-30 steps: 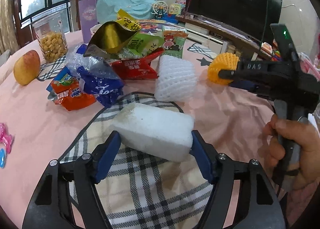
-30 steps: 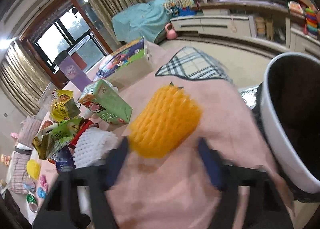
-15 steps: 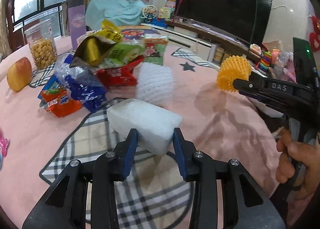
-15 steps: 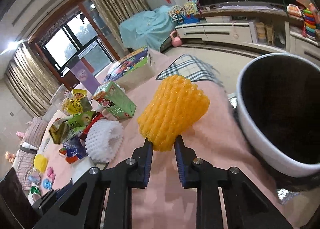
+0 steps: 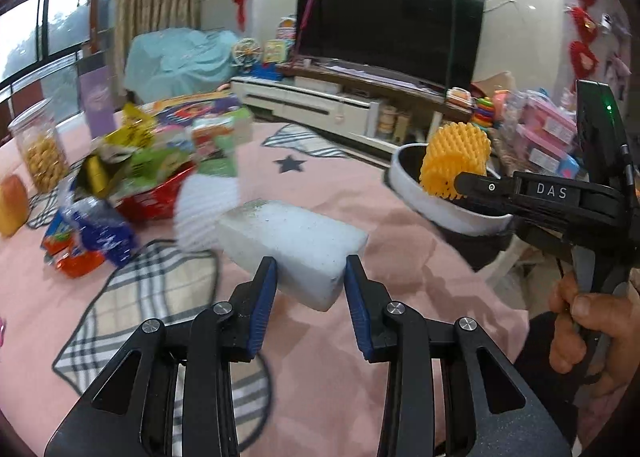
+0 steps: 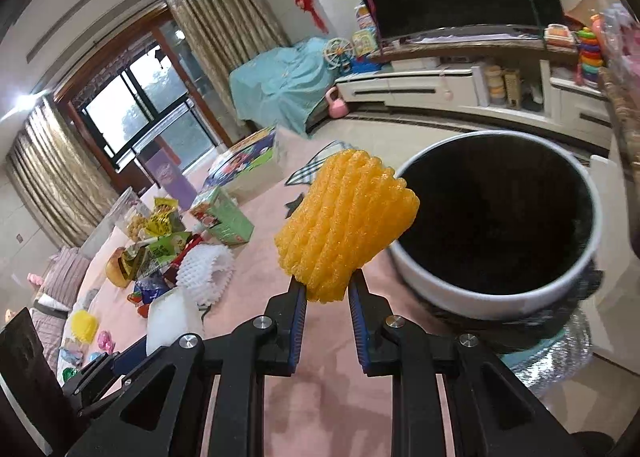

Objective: Collect trash
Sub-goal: 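Carry the foam block over the bin and open the left tool while the right tool drops the yellow net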

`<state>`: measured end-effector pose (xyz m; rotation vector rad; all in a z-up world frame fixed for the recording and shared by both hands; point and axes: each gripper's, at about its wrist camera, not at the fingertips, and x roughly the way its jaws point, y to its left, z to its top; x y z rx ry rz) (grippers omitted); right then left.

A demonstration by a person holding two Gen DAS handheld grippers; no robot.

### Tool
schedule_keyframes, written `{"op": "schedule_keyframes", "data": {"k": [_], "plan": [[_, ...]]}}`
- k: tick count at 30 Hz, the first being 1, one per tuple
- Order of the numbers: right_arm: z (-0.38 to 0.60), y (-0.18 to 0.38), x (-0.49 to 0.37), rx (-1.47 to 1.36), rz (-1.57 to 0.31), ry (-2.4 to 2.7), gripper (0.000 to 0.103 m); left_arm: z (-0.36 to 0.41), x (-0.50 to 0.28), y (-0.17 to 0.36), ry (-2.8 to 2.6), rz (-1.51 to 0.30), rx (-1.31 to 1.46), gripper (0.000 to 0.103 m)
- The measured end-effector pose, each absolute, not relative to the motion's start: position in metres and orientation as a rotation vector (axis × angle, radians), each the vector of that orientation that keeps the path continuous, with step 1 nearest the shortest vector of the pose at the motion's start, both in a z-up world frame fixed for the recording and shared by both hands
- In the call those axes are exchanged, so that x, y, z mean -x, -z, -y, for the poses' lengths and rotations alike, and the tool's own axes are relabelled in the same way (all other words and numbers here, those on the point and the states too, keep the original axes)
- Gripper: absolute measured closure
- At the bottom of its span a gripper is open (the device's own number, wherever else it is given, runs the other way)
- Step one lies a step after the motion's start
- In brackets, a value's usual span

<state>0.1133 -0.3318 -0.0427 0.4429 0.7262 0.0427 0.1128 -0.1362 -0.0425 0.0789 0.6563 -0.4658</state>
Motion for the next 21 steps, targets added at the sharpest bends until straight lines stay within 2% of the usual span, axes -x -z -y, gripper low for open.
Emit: {"op": "schedule_keyframes", "data": {"k": [21], "plan": [[0.404, 0.044, -0.092, -0.471, -0.734, 0.094, 0.082, 0.239, -0.121, 0.022, 0.667, -0.608, -0.163, 0.07]]}}
